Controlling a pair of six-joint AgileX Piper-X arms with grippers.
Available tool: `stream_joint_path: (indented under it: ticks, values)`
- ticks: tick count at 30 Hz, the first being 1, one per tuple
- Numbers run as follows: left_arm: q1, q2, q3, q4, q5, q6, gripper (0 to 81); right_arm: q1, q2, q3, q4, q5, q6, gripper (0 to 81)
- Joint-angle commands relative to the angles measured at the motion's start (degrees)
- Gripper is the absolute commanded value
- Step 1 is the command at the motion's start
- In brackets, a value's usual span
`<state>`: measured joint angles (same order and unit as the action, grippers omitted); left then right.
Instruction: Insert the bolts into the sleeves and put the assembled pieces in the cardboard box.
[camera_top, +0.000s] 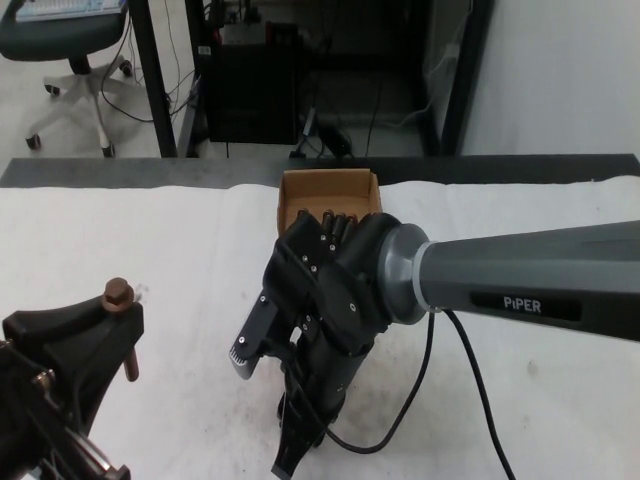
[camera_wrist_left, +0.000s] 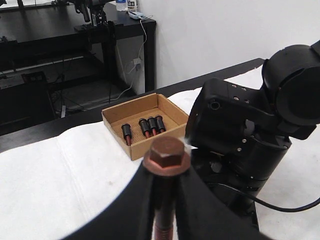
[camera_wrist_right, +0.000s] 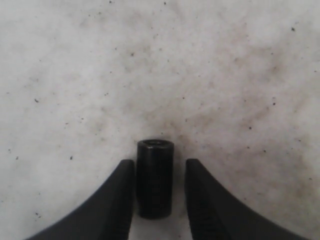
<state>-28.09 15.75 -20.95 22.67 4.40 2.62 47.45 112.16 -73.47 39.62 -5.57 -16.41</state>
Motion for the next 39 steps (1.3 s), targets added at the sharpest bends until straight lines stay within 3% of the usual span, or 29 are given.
stream_joint_path:
  ticks: [1, 3, 6, 7, 10, 15, 18, 20, 23, 28, 30, 33, 36, 39]
  values:
    - [0.08, -0.50, -0.19, -0.63, 0.40, -0.02, 0.1, -0.09, -0.23, -0.11, -0.31, -0.41, -0.30, 31.2]
    - [0.08, -0.50, -0.19, -0.63, 0.40, -0.02, 0.1, -0.09, 0.03, -0.11, -0.10, -0.41, -0.30, 25.7]
    - [0.08, -0.50, -0.19, -0.63, 0.40, -0.02, 0.1, -0.09, 0.28, -0.11, 1.10, -0.41, -0.30, 4.1]
    - [0.08, -0.50, -0.19, -0.63, 0.40, -0.02, 0.1, -0.09, 0.25, -0.11, 1.42, -0.41, -0.16, 0.5]
    - [0.08, -0.50, -0.19, -0.63, 0.40, -0.02, 0.1, -0.09, -0.36, -0.77, 1.88, -0.22, 0.54, 0.4]
    - [0.08, -0.50, -0.19, -2.57, 0.61, -0.72, 0.1, -0.87, -6.75, -3.27, 2.14, 1.21, 10.71, 0.4]
    - [0.08, -0.50, -0.30, -8.91, 2.86, -8.54, 0.1, -2.87, -13.19, -3.37, 2.23, 0.19, 14.01, 0.4]
    - [0.08, -0.50, -0.30, -14.99, 4.60, -19.08, 0.1, -4.82, -17.02, -3.37, 3.57, -2.49, 15.37, 0.4]
    - [0.08, 0.13, -0.30, -22.67, 10.74, -29.59, 0.1, -9.22, -22.92, -2.55, 6.23, -13.57, 18.04, 0.4]
    - [0.08, 6.44, -0.30, -34.35, 28.24, -28.20, 0.1, -15.29, -34.06, 7.01, -0.32, -32.43, 19.46, 0.4]
    - [0.08, 10.87, -0.30, -38.28, 33.12, -26.57, 0.1, -16.08, -38.55, 12.72, -5.61, -36.46, 19.46, 0.4]
    - [0.08, 17.70, -0.30, -44.62, 38.28, -24.75, 0.1, -15.70, -45.14, 20.95, -15.38, -37.99, 19.46, 0.4]
    - [0.08, 25.46, -0.30, -53.06, 39.24, -24.46, 0.1, -13.92, -51.04, 28.81, -24.45, -37.74, 19.78, 0.4]
    - [0.08, 31.90, -0.79, -60.98, 39.22, -24.86, 0.1, -11.73, -54.69, 36.16, -33.68, -31.80, 19.85, 0.4]
